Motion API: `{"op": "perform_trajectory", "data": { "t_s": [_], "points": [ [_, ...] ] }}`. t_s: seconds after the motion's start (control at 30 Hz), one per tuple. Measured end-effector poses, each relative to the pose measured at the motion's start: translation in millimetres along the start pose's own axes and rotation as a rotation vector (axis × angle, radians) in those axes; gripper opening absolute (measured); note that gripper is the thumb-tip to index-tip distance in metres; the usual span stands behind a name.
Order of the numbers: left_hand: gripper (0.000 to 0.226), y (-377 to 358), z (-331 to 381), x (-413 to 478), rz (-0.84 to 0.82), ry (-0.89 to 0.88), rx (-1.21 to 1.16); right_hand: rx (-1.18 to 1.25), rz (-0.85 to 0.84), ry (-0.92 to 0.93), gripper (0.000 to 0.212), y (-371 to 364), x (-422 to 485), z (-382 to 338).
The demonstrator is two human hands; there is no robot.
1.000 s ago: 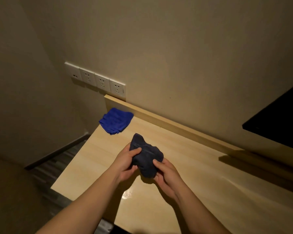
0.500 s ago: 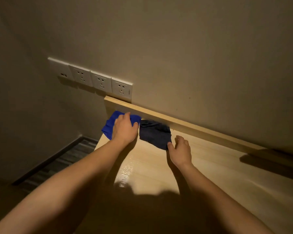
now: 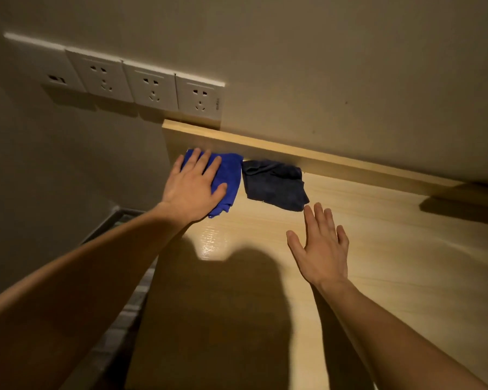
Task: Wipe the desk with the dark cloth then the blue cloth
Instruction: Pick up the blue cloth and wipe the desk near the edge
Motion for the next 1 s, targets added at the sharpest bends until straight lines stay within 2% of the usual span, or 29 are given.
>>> {"op": "perform_trajectory", "data": {
  "t_s": [0.23,0.47,0.8,1.0],
  "points": [
    [0.084,-8,1,-4,-0.061,-0.038,-0.003,0.011,0.019,-0.008,0.075,1,-2,-2],
    [0.092,-9,8,-22,-0.054,-0.069,0.000,0.022,0.047,0.003,0.074,2,-3,-2],
    [0.096,-16,36,-100,-0.080,-0.066,0.016,0.068,0.073,0.034,0.075,2,-6,0],
    [0.095,-22,58,-161,-0.079,-0.038,0.013,0.178,0.101,0.097,0.066,7,-30,6]
  ]
}}
Point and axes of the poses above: each hand's wrist, its own x-axis towards the middle knuckle, its own y-axis out of the back of the hand, z = x × y, the point moved 6 cm from there along x, towards the middle knuckle, and after that the axes turned 10 degrees about -y, right-handed, at the moved point
